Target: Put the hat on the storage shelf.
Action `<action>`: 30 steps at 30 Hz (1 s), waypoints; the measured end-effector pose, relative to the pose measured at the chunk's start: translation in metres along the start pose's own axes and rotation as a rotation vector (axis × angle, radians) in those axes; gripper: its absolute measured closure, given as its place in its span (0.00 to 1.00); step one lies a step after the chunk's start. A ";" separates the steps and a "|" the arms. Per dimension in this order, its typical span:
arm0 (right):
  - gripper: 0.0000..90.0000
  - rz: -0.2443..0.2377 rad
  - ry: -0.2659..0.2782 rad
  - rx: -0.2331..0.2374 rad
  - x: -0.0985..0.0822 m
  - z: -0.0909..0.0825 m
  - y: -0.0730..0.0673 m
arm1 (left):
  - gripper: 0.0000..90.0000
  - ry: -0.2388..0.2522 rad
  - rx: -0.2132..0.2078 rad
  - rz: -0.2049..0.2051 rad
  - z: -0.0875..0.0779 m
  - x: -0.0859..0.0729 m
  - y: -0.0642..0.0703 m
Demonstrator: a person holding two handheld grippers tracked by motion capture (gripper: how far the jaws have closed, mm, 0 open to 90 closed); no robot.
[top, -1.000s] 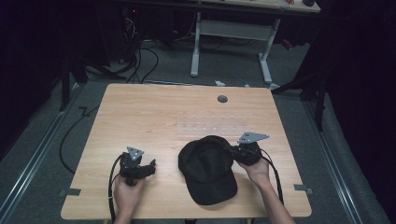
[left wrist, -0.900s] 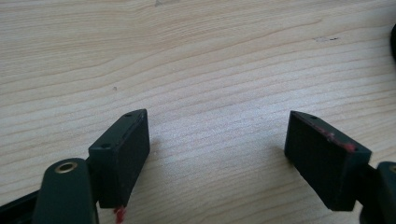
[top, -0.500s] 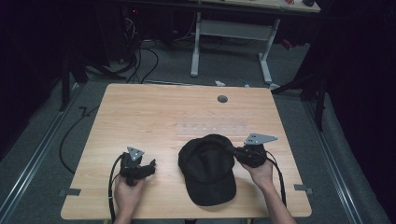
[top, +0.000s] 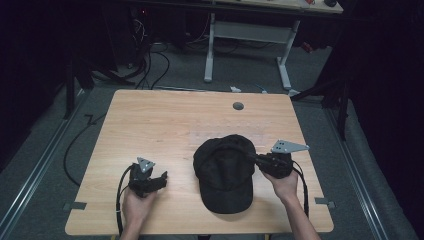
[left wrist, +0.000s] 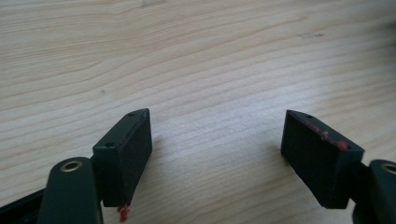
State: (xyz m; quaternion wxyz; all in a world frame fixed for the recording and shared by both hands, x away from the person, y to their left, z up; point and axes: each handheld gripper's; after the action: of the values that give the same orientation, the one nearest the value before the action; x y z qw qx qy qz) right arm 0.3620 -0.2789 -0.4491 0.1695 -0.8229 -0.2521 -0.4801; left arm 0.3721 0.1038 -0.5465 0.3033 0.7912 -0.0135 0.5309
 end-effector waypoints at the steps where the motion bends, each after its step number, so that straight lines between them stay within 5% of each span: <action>1: 0.97 0.000 0.002 0.000 0.001 -0.001 0.000 | 0.28 -0.008 -0.008 0.005 0.000 0.000 0.000; 5: 0.97 -0.008 0.006 -0.006 0.003 -0.005 -0.001 | 0.27 -0.023 -0.037 -0.010 -0.001 0.002 -0.001; 8: 0.97 -0.007 0.007 -0.010 0.004 -0.009 -0.002 | 0.28 -0.030 -0.081 -0.063 -0.003 0.005 0.000; 11: 0.97 -0.003 0.019 -0.016 0.006 -0.014 -0.002 | 0.31 -0.032 -0.152 -0.095 -0.008 0.008 0.008; 22: 0.97 -0.012 0.073 -0.025 0.020 -0.031 -0.004 | 0.30 -0.133 -0.402 -0.119 -0.026 0.021 0.053; 25: 0.97 -0.013 0.089 -0.018 0.023 -0.034 -0.005 | 0.29 -0.175 -0.478 -0.176 -0.029 0.026 0.063; 30: 0.97 -0.023 0.103 -0.009 0.028 -0.034 -0.008 | 0.28 -0.212 -0.523 -0.137 -0.030 0.027 0.079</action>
State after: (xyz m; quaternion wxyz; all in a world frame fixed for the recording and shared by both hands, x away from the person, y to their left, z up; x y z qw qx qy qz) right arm 0.3448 -0.2827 -0.4078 0.1732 -0.7950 -0.2503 -0.5248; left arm 0.3320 0.0620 -0.4788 0.5291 0.7363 -0.1281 0.4018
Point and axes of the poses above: each handheld gripper's, and its own axes: z roughly forward along the jaws, x roughly out of its top, y roughly to its right, and after that the axes turned 13 degrees about -x, right-handed
